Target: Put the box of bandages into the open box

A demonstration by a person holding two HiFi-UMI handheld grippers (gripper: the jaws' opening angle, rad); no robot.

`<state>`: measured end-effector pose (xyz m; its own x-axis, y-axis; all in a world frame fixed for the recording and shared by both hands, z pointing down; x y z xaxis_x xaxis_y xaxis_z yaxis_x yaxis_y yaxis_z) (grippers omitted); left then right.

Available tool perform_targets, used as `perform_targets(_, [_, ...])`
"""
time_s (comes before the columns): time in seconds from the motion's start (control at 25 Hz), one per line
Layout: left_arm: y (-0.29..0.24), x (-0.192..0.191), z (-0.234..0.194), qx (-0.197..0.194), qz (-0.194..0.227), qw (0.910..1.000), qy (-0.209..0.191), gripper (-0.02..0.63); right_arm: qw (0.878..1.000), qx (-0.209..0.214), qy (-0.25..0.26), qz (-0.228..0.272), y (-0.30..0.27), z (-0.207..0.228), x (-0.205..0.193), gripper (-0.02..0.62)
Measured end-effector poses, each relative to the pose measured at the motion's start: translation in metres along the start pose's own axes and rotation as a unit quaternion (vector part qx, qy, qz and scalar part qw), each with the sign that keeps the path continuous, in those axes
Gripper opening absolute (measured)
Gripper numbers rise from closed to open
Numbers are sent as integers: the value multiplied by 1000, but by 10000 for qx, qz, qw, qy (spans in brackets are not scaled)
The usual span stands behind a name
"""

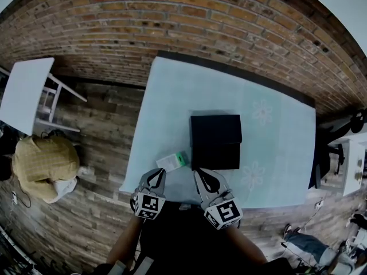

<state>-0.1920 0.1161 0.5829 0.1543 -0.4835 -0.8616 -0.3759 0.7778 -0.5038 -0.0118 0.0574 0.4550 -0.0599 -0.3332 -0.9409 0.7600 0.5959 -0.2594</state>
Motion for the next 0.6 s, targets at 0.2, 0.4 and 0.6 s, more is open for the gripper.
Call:
perform_targets(0.2, [-14,-20,-9,-261,-432,9987,-109,45,10000,-30,-33,-52,-5,0,0,2])
perform_targets(0.4, [-27,-31,-17,-500,-791,9946,-454,101,9999,-80,-55,-89,-10,3,1,2])
perform_targets(0.6, [-39,-43,-17,-770,-1202,9867,-783,130,9998,-104,-95,-134,-13,6,-1,2])
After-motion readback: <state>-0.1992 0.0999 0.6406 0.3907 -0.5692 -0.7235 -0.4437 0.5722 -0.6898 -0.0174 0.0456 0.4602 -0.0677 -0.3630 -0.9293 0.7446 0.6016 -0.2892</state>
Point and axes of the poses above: the fingertips, and each gripper's own axes: y backward along the fingers, z to its right, x out of its top, the point moved 8 cm from there along y, backward along the fingers, and after that the axes turned 5 degrees about z, right-handed, at the moved point
